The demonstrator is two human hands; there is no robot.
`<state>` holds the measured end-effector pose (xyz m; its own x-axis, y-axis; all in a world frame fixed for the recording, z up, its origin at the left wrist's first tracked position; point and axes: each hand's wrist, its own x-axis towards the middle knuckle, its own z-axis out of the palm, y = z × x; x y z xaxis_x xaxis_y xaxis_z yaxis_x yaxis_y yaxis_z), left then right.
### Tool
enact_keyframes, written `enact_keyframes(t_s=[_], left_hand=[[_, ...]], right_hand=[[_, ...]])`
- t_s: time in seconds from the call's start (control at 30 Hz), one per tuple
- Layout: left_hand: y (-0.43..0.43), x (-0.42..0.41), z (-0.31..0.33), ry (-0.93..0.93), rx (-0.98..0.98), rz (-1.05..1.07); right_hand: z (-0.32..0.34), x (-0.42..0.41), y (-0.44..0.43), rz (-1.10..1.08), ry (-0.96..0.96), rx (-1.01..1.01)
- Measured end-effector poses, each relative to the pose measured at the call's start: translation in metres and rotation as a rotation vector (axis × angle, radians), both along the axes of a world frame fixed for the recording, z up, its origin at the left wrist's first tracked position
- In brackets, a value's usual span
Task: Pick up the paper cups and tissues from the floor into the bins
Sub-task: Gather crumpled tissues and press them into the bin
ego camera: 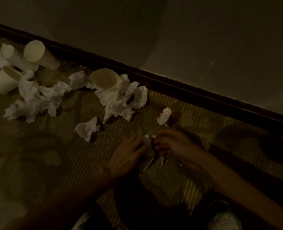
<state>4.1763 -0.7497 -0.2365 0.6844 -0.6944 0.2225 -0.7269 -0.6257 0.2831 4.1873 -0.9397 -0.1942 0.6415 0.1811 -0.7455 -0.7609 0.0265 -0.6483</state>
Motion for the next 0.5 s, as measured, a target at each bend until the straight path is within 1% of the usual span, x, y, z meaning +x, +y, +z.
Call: enact_keyframes(t_s=[0.03,0.07,0.13,0.17,0.2,0.3,0.37,0.4,0.47,0.5], left_hand=[[-0.002,-0.003,0.002,0.029,-0.064,0.063],[-0.004,-0.006,0.005,0.082,-0.152,0.171],[-0.009,-0.009,0.012,0.245,-0.358,0.425],[-0.013,-0.009,0.017,0.256,-0.396,0.514],[-0.016,-0.009,0.021,0.252,-0.394,0.564],[-0.032,-0.013,0.031,0.392,-0.558,0.662],[-0.045,-0.021,0.036,0.506,-0.684,0.685],[-0.049,-0.025,0.037,0.522,-0.696,0.664],[-0.05,-0.03,0.037,0.525,-0.632,0.59],[-0.048,-0.031,0.036,0.545,-0.593,0.55]], right_hand=[[0.002,0.0,0.001,0.012,-0.009,0.034],[0.004,-0.001,0.002,0.024,-0.015,0.072],[0.008,-0.004,0.001,0.025,-0.013,0.167],[0.009,-0.005,0.001,0.023,-0.001,0.213],[0.011,-0.006,0.001,0.014,0.012,0.257],[0.012,-0.009,0.004,-0.061,0.075,0.35],[0.012,-0.011,0.005,-0.111,0.134,0.422],[0.013,-0.012,0.004,-0.119,0.154,0.462],[0.015,-0.013,-0.002,-0.104,0.177,0.514],[0.015,-0.012,-0.006,-0.082,0.184,0.509]])
